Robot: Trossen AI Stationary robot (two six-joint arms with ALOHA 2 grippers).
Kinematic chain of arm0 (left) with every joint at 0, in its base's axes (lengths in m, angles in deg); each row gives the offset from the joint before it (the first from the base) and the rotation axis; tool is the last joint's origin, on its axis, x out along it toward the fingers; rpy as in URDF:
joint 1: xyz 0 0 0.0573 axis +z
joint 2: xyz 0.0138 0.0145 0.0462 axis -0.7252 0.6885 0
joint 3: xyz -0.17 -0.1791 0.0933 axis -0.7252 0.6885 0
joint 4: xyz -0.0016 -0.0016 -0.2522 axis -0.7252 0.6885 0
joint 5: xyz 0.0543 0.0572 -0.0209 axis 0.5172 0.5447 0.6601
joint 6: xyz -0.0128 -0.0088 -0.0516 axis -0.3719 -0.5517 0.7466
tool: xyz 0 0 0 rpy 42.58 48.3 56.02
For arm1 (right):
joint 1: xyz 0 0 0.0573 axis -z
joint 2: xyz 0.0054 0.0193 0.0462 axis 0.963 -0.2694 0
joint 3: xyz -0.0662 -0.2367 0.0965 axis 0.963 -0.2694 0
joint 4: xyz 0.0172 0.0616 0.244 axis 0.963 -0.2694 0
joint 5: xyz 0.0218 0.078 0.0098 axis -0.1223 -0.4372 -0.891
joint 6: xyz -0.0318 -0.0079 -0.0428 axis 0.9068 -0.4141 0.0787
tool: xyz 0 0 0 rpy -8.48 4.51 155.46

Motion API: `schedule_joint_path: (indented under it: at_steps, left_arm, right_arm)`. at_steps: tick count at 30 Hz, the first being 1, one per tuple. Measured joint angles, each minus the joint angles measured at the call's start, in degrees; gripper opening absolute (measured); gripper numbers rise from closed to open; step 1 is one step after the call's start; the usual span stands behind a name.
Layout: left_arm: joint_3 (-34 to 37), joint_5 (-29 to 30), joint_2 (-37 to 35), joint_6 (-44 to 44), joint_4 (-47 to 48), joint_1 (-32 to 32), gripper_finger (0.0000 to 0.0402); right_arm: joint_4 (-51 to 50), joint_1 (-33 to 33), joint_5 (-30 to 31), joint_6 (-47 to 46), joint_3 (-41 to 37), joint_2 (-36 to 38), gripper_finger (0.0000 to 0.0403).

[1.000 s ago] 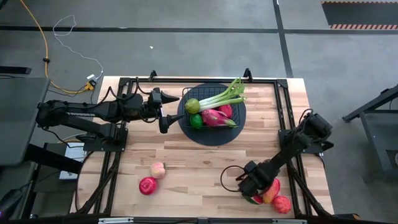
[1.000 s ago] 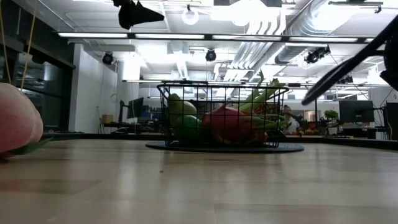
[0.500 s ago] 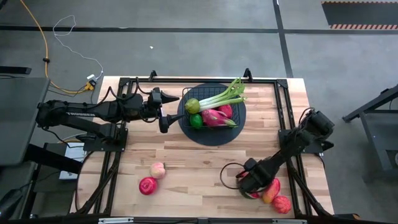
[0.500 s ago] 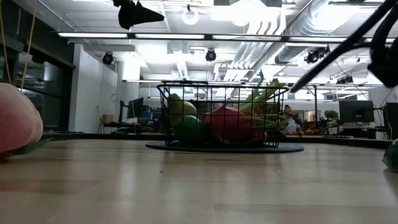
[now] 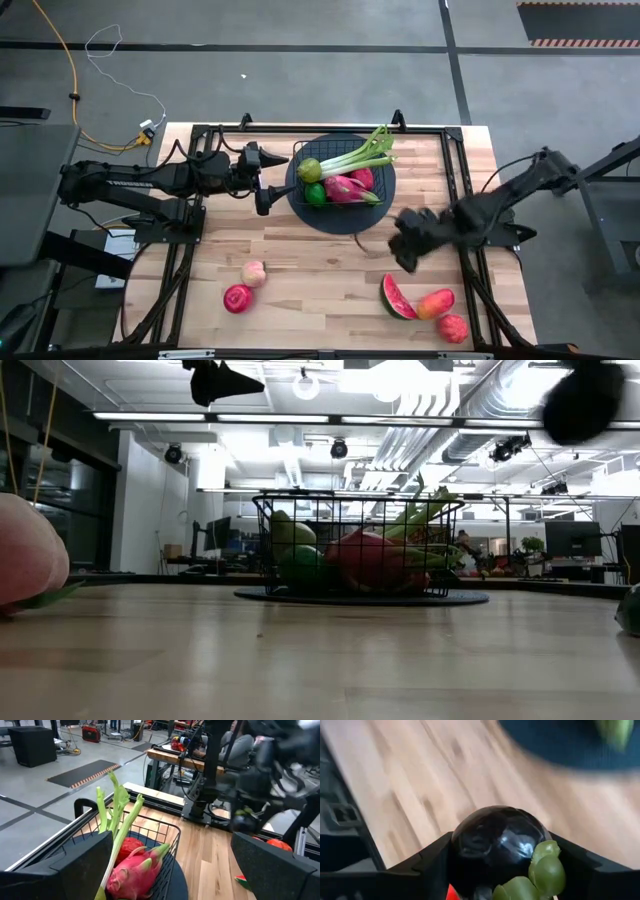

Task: Build produce basket
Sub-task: Put the mangosteen into the wire basket

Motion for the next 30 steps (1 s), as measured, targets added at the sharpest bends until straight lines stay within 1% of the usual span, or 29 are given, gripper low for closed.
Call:
schedule_joint_path:
  at_steps: [4, 6, 8, 10, 12, 14, 16, 19, 22, 24, 26, 30]
  left_arm:
    - [0.00, -0.04, 0.00, 0.07, -0.01, -0.03, 0.0392]
    - [0.00, -0.04, 0.00, 0.67, -0.01, -0.10, 0.0392]
    - [0.00, -0.29, 0.00, 3.20, -0.02, -0.10, 0.0392]
    - [0.00, -1.98, -0.01, 6.16, -0.17, -0.08, 0.0392]
    - [0.00, -4.02, -0.11, 7.63, -0.28, -0.08, 0.0392]
    - [0.00, -4.77, -0.37, 8.32, -0.67, -0.17, 0.0392]
    - [-0.02, -4.91, -0.44, 9.16, -0.69, -0.21, 0.0392]
    - [-0.02, -4.65, -0.41, 10.09, -0.96, -0.19, 0.0392]
    - [-0.02, -4.28, -0.42, 10.11, -2.16, -0.16, 0.0392]
    - [-0.02, -4.26, -0.42, 10.10, -2.68, -0.16, 0.0392]
    - [-0.02, -4.26, -0.42, 10.10, -2.86, -0.11, 0.0392]
    - [-0.02, -4.22, -0.42, 9.42, -3.05, -0.12, 0.0392]
  right_arm:
    - [12.06, 11.20, 0.53, 19.66, 0.02, 1.32, 0.0249]
    - [19.35, 16.59, -0.16, 28.15, 0.02, 0.96, 0.0249]
    - [26.17, 21.34, -1.70, 36.52, 0.00, 0.46, 0.0249]
    - [29.83, 25.61, -3.63, 43.09, 0.00, 0.25, 0.0249]
    - [31.46, 29.76, -6.63, 46.65, -0.10, 0.15, 0.0249]
    - [35.26, 33.19, -11.79, 48.13, -2.45, 0.90, 0.0249]
    - [42.12, 35.78, -17.45, 47.63, -7.37, 2.78, 0.0250]
    - [53.93, 37.83, -23.01, 42.54, -16.56, 6.10, 0.0250]
    - [67.33, 38.60, -23.89, 37.42, -22.88, 8.18, 0.0250]
    - [74.05, 38.66, -23.84, 36.27, -24.44, 8.91, 0.0250]
    - [75.80, 38.61, -23.91, 36.26, -24.67, 8.88, 0.0250]
    - [75.49, 38.58, -23.89, 38.01, -23.37, 8.85, 0.0250]
